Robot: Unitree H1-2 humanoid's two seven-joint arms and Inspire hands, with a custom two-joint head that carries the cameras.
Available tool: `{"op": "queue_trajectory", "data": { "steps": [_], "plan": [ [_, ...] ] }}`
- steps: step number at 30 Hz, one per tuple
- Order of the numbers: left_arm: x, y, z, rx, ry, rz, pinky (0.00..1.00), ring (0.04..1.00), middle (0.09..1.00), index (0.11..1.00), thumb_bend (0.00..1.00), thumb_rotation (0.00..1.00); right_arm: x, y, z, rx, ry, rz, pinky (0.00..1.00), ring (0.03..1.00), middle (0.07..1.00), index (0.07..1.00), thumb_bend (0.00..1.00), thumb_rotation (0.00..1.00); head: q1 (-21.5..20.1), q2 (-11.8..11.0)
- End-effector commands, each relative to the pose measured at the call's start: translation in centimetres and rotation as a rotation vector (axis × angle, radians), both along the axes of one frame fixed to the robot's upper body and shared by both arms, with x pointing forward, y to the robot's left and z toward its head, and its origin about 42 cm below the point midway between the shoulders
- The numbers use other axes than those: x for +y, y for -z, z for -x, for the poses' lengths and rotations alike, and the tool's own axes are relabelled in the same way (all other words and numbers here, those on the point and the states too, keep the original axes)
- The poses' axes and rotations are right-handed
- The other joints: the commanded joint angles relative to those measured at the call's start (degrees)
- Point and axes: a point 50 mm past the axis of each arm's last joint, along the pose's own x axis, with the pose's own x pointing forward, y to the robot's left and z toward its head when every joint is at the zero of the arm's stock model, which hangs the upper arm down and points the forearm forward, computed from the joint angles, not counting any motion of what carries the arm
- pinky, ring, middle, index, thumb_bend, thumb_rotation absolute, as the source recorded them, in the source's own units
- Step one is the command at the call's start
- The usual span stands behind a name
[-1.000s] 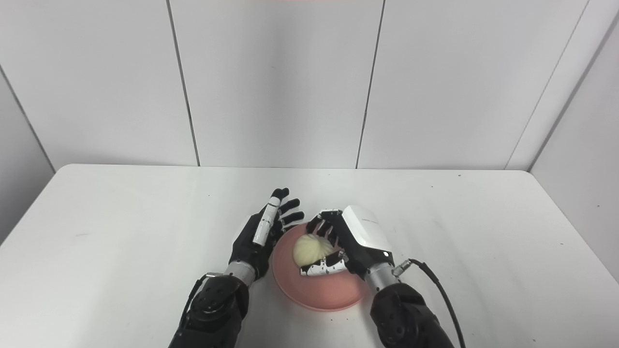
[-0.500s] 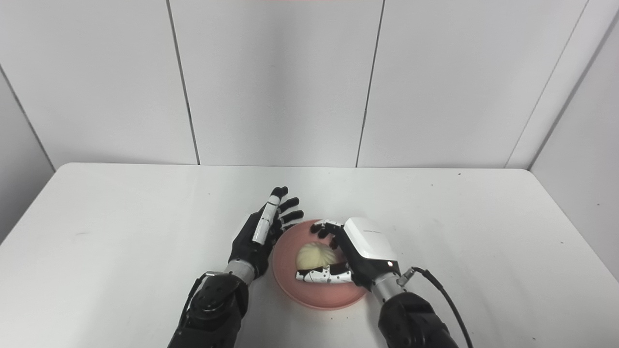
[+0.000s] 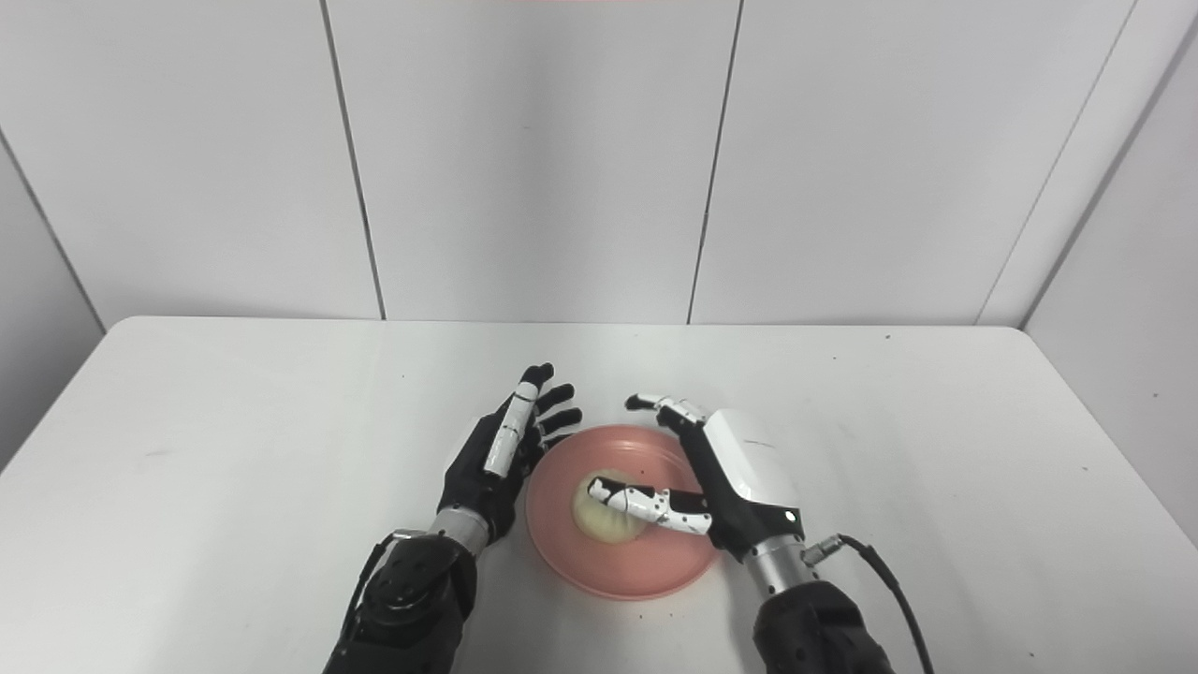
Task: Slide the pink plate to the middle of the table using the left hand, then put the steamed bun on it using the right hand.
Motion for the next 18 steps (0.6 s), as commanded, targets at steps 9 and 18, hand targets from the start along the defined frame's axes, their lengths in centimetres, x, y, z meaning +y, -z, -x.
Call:
{"op": "queue_trajectory", "data": {
  "steps": [9, 18],
  "plan": [
    [4.6, 0.5, 0.4, -0.128, -0.088, -0.076, 0.88, 0.886, 0.888, 0.898, 0.62, 0.92, -0.4, 2.1, -1.1, -0.105, 0.105, -0.822, 0.79, 0.833, 0.886, 0.912, 0.64, 0.98, -6.9, -0.1],
    [6.4, 0.2, 0.5, -0.21, -0.117, -0.119, 0.93, 0.935, 0.938, 0.911, 0.62, 0.91, 0.6, 3.2, -1.7, -0.026, 0.161, -0.978, 0.88, 0.908, 0.949, 0.99, 0.67, 1.0, -10.0, 0.4]
  ]
}}
